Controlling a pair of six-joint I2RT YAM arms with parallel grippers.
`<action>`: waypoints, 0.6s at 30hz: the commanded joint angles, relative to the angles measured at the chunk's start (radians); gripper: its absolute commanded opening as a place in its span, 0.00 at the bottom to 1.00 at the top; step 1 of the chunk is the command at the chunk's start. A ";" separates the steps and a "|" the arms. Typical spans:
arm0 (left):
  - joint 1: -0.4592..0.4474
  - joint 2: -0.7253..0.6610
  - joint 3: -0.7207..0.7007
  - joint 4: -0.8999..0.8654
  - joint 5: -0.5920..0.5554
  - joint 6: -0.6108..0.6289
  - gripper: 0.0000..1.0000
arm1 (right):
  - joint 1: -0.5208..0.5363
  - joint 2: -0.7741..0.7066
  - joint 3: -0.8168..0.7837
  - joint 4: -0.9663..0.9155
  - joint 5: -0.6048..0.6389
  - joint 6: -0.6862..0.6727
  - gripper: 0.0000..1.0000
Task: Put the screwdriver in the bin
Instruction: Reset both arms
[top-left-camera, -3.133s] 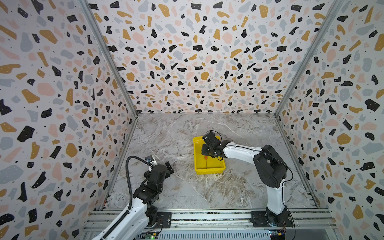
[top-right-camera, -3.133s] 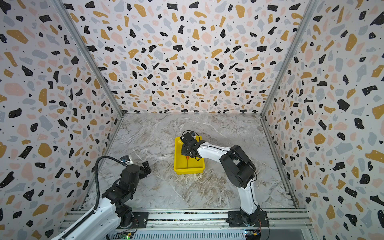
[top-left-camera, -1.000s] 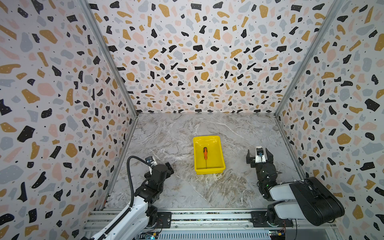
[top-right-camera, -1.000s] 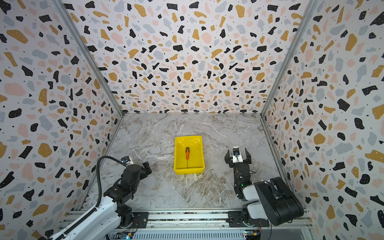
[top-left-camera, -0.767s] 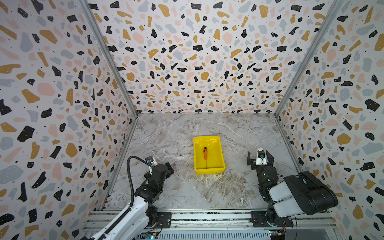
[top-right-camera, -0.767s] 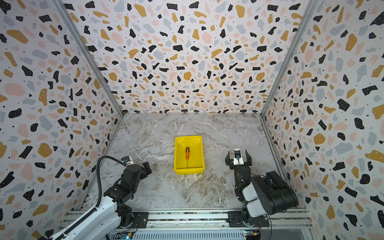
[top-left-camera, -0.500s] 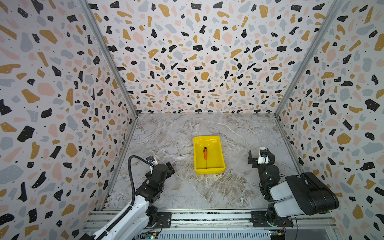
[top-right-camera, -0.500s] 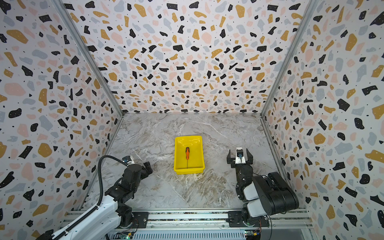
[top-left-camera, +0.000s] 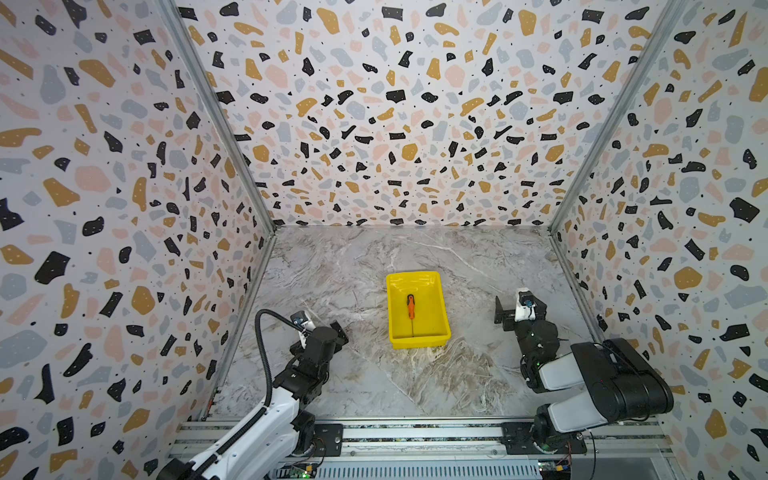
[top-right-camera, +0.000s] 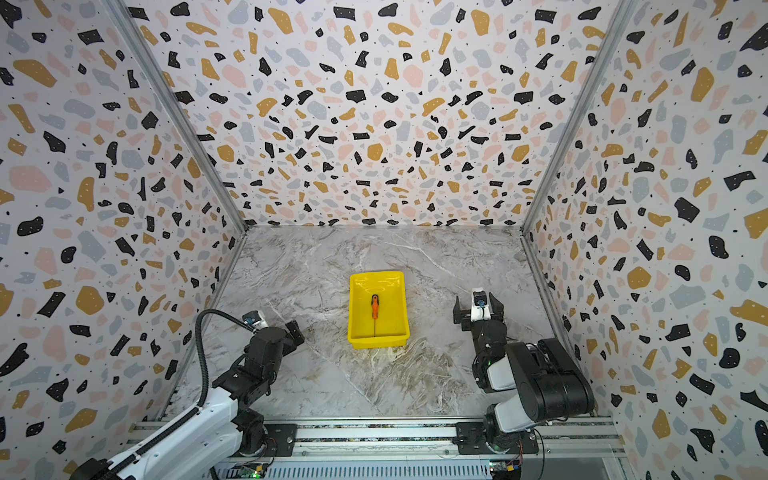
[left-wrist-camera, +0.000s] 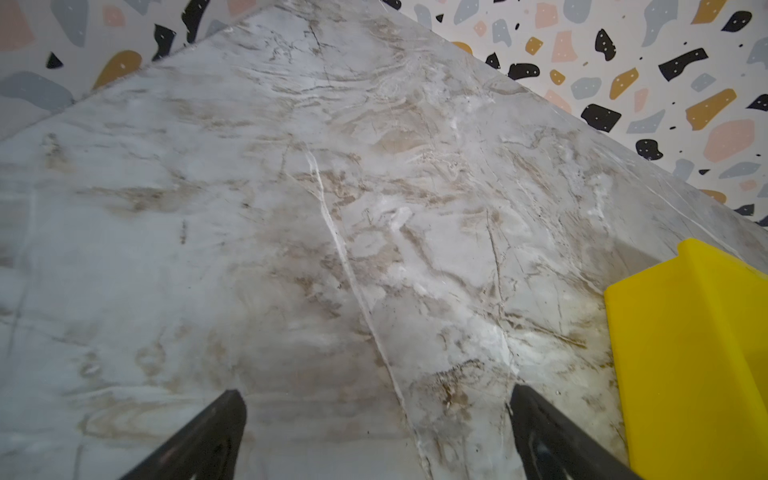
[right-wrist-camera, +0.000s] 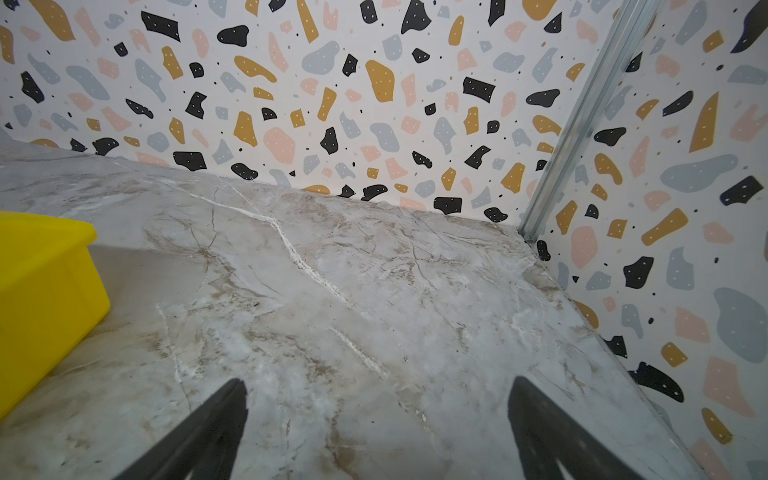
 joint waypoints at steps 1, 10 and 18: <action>-0.003 0.038 0.093 0.140 -0.148 0.093 1.00 | -0.004 -0.009 0.019 -0.007 -0.008 0.012 0.99; -0.003 0.176 0.044 0.583 -0.388 0.503 1.00 | -0.004 -0.009 0.019 -0.009 -0.010 0.013 0.99; -0.002 0.188 -0.118 0.851 -0.419 0.713 1.00 | -0.006 -0.009 0.020 -0.011 -0.011 0.012 0.99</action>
